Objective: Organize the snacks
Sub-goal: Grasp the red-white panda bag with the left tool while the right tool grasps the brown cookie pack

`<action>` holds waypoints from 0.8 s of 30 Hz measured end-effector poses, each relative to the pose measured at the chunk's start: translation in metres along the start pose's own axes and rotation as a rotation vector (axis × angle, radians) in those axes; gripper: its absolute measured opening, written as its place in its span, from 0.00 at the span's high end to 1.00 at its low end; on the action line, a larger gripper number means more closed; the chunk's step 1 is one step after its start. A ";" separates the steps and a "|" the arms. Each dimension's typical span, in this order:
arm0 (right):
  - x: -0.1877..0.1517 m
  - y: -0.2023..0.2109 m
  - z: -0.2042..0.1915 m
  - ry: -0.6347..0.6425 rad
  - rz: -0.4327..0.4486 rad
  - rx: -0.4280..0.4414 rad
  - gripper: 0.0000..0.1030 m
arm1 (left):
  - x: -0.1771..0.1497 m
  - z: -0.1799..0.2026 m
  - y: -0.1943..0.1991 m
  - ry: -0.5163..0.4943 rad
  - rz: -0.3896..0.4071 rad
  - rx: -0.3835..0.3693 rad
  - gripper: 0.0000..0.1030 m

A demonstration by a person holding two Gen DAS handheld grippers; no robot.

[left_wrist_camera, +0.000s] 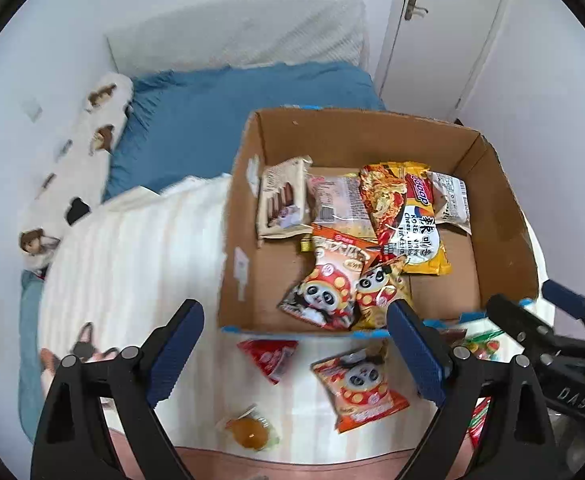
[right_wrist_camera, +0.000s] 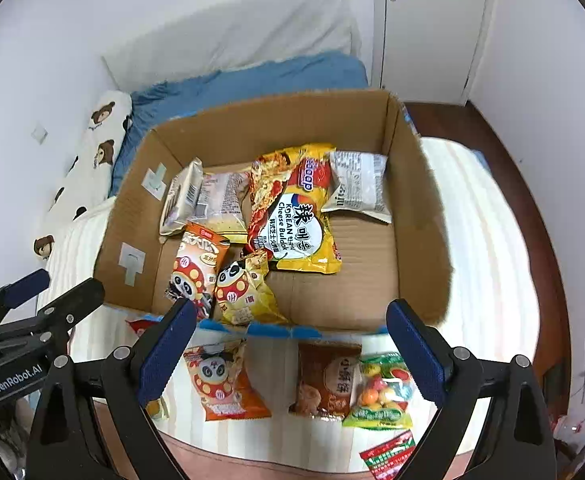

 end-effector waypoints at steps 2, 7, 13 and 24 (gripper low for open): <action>-0.005 0.016 -0.002 0.009 0.031 -0.004 0.05 | -0.007 0.001 0.014 -0.002 0.022 -0.008 0.09; -0.020 0.052 -0.007 0.008 0.078 0.018 0.05 | -0.024 -0.001 0.041 0.019 0.042 -0.028 0.09; -0.055 0.060 0.000 -0.033 0.036 0.062 0.05 | -0.054 0.000 0.047 0.046 0.002 -0.067 0.09; -0.114 -0.054 0.040 -0.289 -0.194 0.217 0.20 | -0.102 0.034 -0.075 0.156 -0.317 -0.193 0.09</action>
Point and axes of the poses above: each gripper's, at about its wrist camera, not at the fingertips, and y roughly against the way its jaws point, z to its right, x to its top, the point moved 9 cm from there along -y, roughly the way its jaws point, and after that the axes turned 1 degree about -z, right-handed, at the moved point
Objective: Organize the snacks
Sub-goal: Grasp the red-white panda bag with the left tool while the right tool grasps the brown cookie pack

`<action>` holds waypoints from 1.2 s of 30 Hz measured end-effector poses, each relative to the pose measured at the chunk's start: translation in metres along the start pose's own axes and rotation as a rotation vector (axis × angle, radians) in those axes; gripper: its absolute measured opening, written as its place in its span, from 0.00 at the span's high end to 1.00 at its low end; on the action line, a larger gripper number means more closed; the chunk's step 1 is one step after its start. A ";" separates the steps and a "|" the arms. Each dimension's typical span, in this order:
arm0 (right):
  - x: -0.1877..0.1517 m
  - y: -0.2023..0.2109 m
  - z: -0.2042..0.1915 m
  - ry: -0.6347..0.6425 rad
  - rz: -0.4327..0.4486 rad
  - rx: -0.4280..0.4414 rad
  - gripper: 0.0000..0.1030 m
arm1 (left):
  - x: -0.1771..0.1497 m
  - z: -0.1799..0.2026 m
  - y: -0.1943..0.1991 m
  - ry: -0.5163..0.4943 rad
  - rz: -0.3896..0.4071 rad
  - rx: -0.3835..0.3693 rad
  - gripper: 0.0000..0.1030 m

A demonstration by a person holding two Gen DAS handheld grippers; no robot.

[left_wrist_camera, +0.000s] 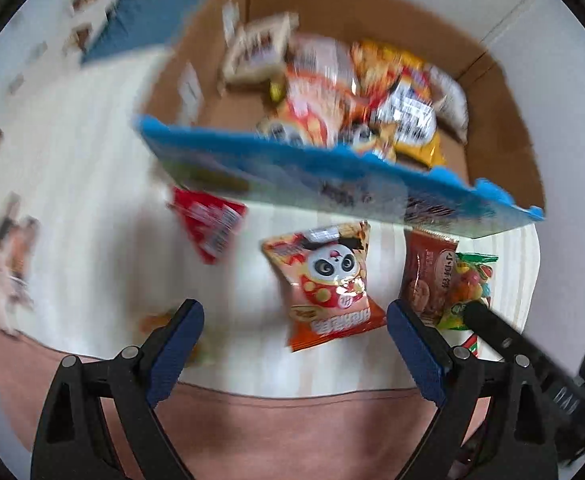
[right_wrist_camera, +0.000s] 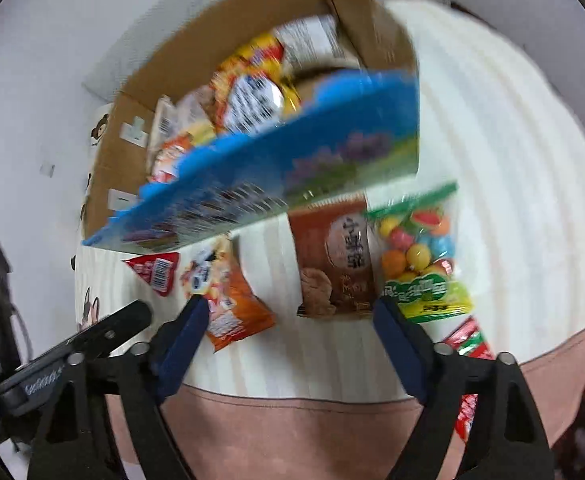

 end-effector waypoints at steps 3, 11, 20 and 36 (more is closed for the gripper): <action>0.001 -0.021 0.011 -0.048 -0.022 0.019 0.23 | 0.009 0.005 -0.031 0.027 -0.064 -0.024 0.09; 0.017 -0.059 0.012 0.007 -0.024 -0.075 0.25 | 0.017 0.007 -0.076 -0.028 -0.090 0.047 0.35; 0.018 -0.088 -0.001 0.108 -0.015 -0.285 0.42 | -0.025 -0.012 -0.058 -0.074 -0.065 0.136 0.44; -0.070 -0.084 -0.023 0.174 -0.165 -0.176 0.21 | -0.093 -0.035 -0.063 -0.057 -0.092 0.149 0.43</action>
Point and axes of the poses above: each gripper's, at about its wrist camera, not at the fingertips, and y roughly against the way its jaws point, z to its right, x to its top, the point moved 9 cm from there along -y, roughly the way its jaws point, and after that the axes turned 1 degree about -z, right-handed, at the moved point
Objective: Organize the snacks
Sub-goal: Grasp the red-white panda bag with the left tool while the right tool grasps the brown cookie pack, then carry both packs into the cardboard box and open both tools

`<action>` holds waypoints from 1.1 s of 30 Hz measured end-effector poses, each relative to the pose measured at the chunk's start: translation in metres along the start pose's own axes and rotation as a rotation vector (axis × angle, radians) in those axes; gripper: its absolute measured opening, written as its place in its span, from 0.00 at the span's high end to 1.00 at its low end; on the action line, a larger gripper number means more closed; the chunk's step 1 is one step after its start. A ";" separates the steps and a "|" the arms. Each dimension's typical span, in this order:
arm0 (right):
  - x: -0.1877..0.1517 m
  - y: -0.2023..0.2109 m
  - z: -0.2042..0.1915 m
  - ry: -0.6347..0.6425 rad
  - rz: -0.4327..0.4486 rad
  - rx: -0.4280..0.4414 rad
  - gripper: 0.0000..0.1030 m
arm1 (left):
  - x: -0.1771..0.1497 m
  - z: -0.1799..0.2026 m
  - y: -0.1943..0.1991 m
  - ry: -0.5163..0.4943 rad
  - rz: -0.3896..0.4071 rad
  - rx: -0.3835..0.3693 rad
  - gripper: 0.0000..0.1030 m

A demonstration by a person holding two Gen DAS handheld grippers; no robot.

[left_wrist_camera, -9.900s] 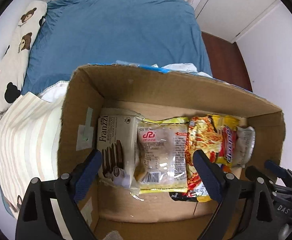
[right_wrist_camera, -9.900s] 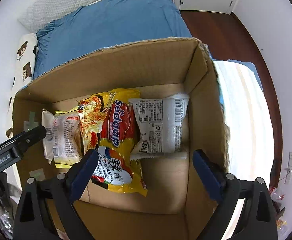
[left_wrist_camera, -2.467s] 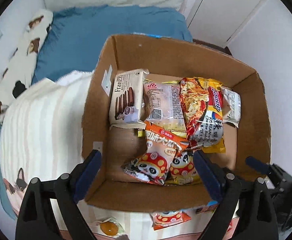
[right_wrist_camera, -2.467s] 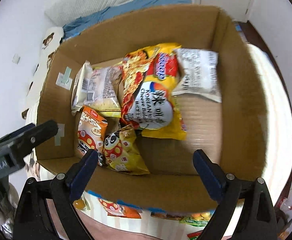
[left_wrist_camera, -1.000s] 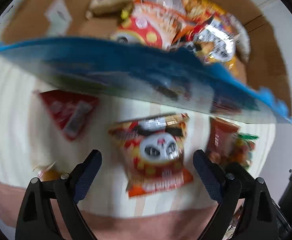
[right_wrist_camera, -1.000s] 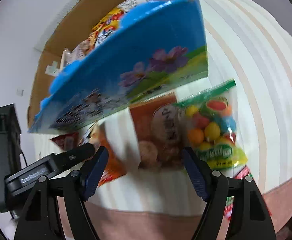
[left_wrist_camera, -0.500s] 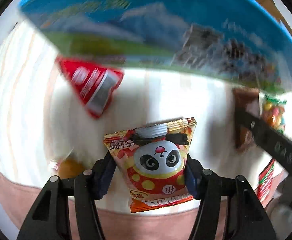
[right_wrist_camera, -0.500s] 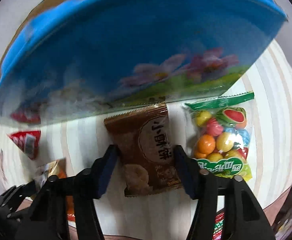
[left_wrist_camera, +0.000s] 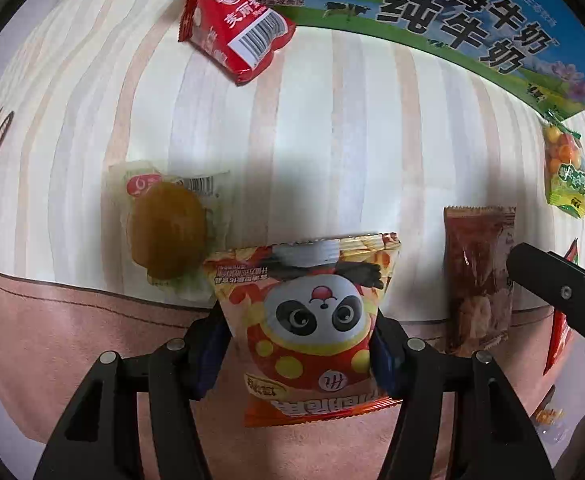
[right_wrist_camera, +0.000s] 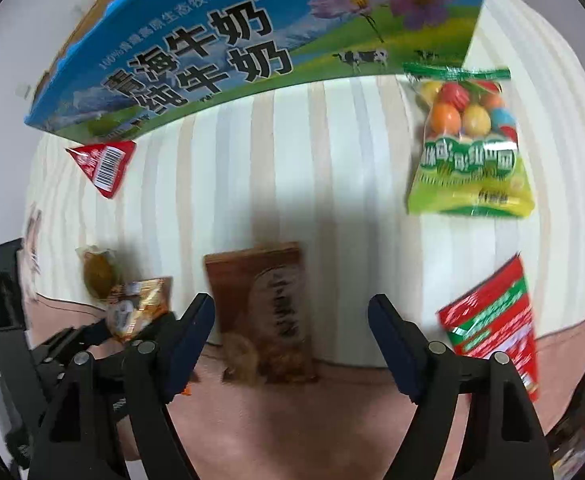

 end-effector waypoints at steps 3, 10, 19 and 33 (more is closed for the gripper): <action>0.009 -0.012 -0.003 0.014 -0.027 -0.001 0.21 | -0.003 -0.005 0.000 -0.002 0.006 0.005 0.43; -0.003 -0.031 -0.021 0.134 0.012 -0.148 0.38 | -0.021 0.000 -0.005 -0.035 0.019 0.045 0.43; -0.073 -0.023 0.005 0.074 -0.027 -0.100 0.48 | -0.078 -0.003 -0.012 -0.044 0.009 0.066 0.43; -0.133 -0.037 0.017 -0.029 -0.067 -0.051 0.36 | -0.120 -0.014 -0.034 -0.041 -0.060 0.045 0.43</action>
Point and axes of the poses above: each gripper's, at about its wrist camera, not at the fingertips, and y roughly against the way its jaws point, z to its right, x to its top, the point moved 9 cm from there along -y, roughly the way its jaws point, and after that the axes turned 1 degree about -z, right-handed, at the moved point
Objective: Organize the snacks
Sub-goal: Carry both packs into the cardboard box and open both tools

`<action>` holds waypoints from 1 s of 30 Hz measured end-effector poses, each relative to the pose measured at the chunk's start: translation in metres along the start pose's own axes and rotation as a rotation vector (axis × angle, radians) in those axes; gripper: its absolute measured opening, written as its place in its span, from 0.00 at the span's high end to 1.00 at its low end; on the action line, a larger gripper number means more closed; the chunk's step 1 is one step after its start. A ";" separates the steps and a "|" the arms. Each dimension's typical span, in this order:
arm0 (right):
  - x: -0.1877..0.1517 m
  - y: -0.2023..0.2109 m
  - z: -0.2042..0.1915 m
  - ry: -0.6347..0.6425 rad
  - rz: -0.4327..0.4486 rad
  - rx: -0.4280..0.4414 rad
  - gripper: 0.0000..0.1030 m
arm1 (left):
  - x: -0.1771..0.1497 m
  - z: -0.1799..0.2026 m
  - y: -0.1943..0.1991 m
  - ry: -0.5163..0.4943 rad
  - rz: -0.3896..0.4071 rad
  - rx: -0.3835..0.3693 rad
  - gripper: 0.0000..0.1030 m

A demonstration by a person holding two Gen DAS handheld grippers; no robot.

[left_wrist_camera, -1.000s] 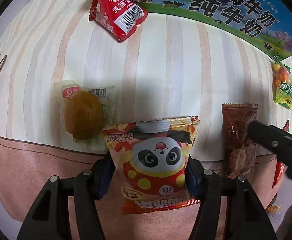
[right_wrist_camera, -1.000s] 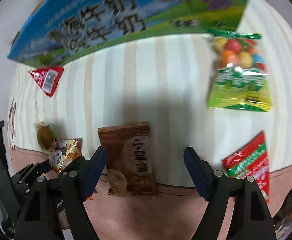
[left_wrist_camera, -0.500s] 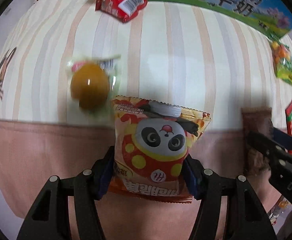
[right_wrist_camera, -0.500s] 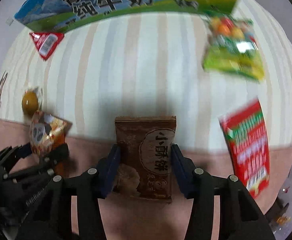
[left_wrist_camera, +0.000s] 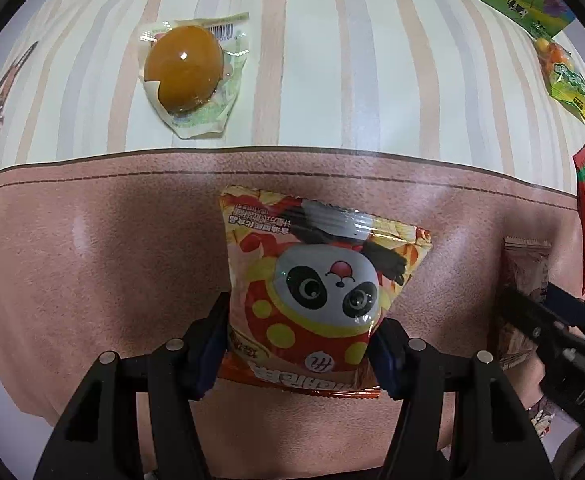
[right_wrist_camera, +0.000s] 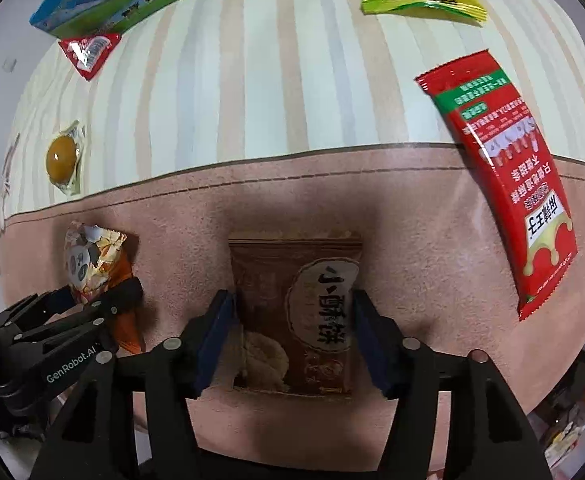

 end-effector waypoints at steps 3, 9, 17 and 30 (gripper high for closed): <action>0.003 -0.010 -0.014 -0.005 -0.012 0.012 0.27 | 0.011 -0.003 -0.006 0.002 -0.004 0.000 0.43; -0.010 -0.022 -0.018 0.002 -0.017 0.005 0.29 | 0.018 -0.001 -0.009 0.007 -0.010 0.012 0.43; -0.016 0.005 -0.008 0.041 0.046 -0.015 0.43 | 0.034 0.014 0.025 -0.006 0.017 0.003 0.50; 0.068 0.152 -0.007 0.011 0.262 0.166 0.43 | 0.126 0.049 0.152 -0.033 0.185 -0.193 0.50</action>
Point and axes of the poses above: each gripper's, at about its wrist camera, not at the fingertips, and y roughly against the way its jaws point, z to its right, x to its top, the point moved 9 cm from there along -y, roughly the way its jaws point, and after that the axes turned 1 degree about -z, right-handed, at the moved point
